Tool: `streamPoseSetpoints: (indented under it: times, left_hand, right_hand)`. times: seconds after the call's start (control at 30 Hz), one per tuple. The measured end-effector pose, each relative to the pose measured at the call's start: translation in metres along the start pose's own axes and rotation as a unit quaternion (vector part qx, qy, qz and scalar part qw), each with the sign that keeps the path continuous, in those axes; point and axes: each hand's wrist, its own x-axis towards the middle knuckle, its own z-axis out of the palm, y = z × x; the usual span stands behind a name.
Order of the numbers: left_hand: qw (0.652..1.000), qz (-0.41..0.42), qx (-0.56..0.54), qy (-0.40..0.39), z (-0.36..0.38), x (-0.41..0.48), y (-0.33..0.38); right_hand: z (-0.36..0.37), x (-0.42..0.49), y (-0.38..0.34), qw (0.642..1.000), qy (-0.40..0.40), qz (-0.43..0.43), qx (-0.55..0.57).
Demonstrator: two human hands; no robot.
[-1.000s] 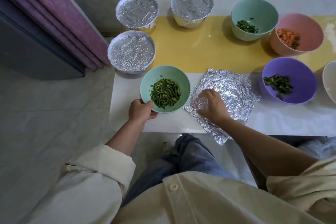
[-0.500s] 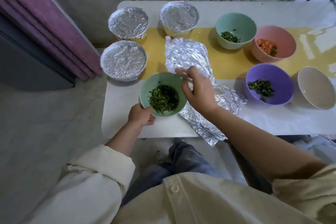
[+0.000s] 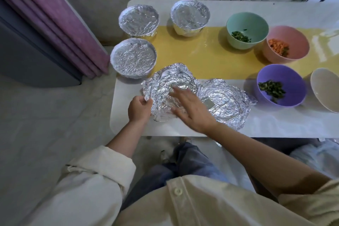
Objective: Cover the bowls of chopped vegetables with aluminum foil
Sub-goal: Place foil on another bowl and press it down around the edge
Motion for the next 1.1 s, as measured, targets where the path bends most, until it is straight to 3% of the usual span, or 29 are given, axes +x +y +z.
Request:
streamPoseSetpoints:
  times: [0.1,0.2,0.27,0.4,0.53,0.63,0.73,0.87,1.1]
  left_hand:
    - [0.992,0.026,0.086,0.092,0.007,-0.012,0.010]
    - [0.942,0.222,0.167,0.189,0.018,-0.030,0.025]
    - [0.913,0.298,0.219,0.174,0.032,-0.028,0.035]
    - [0.893,0.259,0.365,0.052,0.053,-0.014,0.037]
    - [0.856,0.276,0.435,0.044,0.058,0.000,0.010]
    - [0.857,0.315,0.397,0.088,0.056,0.006,-0.001]
    - [0.881,0.344,0.312,0.091,0.056,0.010,-0.007]
    - [0.933,0.307,0.164,0.095,0.057,0.013,-0.008]
    - [0.970,0.213,0.030,0.118,0.056,0.024,-0.007]
  right_hand:
    - [-0.012,0.015,0.017,0.996,0.054,0.042,-0.059]
    - [-0.013,0.035,0.022,0.991,0.046,0.044,-0.114]
    - [-0.008,0.046,0.022,0.989,0.025,0.034,-0.140]
    - [0.005,0.051,0.034,0.978,-0.062,0.043,-0.193]
    - [0.018,0.048,0.051,0.970,-0.073,0.066,-0.223]
    - [0.022,0.049,0.055,0.975,-0.044,0.092,-0.199]
    - [0.023,0.053,0.057,0.983,0.002,0.115,-0.145]
    - [0.025,0.060,0.063,0.985,0.059,0.139,-0.081]
    - [0.017,0.064,0.069,0.961,0.107,0.223,0.123]
